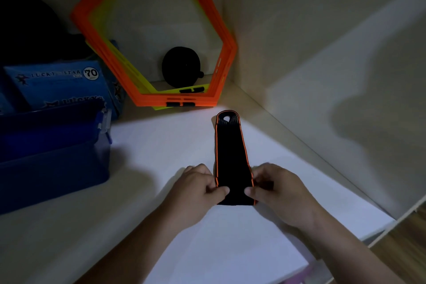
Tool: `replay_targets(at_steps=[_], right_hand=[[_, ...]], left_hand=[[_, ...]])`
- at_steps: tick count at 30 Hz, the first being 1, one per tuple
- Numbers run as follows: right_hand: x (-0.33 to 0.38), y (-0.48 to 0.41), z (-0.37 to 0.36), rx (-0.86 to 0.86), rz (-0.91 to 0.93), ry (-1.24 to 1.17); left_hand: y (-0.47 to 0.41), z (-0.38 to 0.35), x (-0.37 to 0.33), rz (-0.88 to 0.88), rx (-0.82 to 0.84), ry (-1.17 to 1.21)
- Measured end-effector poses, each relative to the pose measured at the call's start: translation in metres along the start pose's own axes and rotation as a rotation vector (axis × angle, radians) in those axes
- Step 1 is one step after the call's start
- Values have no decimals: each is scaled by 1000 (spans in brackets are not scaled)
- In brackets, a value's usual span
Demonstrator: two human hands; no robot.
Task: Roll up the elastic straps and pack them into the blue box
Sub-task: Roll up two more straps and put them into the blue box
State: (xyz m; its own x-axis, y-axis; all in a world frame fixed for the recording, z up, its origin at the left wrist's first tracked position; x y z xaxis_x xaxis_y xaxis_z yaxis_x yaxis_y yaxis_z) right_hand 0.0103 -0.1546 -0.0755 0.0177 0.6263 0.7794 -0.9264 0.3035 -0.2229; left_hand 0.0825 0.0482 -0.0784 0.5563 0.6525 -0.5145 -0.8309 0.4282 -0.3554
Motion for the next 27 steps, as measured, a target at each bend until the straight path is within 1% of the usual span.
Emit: replay_targets(at_steps=[2,4,5,8,9,10,13,15,17,19,22,24,27], right_hand=[[1,3,0,-74,-30,-76],[1,5,-1,-114,28,-58],[1,7,-2,-124,92,-19],[6,13,-7,-96,348,180],[6,14,-9,-81,406,233],[7,14,-10,-72,438,265],[10,11,-7,-90,453,279],[9,11,-4,-105,449,278],[11,15,-1,-90,450,264],[14,21,4,-23,459,260],[11,27,9,53,446,257],[8,27,11,38,417,242],[8,19,13,2,434,202]], left_hand=[[-3,3,2,52,-59,-4],[-3,9,2,39,-118,36],[-2,11,-1,-6,-137,47],[2,13,-19,-298,-145,31],[4,13,-24,-368,-137,39],[4,13,-24,-385,-121,67],[5,15,-11,-294,-24,160],[8,14,-6,-322,33,118],[10,12,-7,-369,26,74],[10,11,-11,-403,-6,42],[9,12,-15,-390,-31,76],[9,13,-14,-304,-48,140],[9,11,-8,-88,-33,288]])
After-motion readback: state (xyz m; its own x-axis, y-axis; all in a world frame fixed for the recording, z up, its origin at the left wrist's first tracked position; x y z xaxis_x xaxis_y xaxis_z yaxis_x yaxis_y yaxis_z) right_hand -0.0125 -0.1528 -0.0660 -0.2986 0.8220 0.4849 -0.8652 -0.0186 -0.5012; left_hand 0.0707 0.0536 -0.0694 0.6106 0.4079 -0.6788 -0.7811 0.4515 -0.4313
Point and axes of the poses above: each hand's wrist, its own y-axis away from the middle knuckle, its own z-axis out of the back of the hand, x = y × z, the point moved 4 cm from there along -y, towards the middle knuckle, and after that the axes turned 12 degrees about -x, right-handed, at the moved point
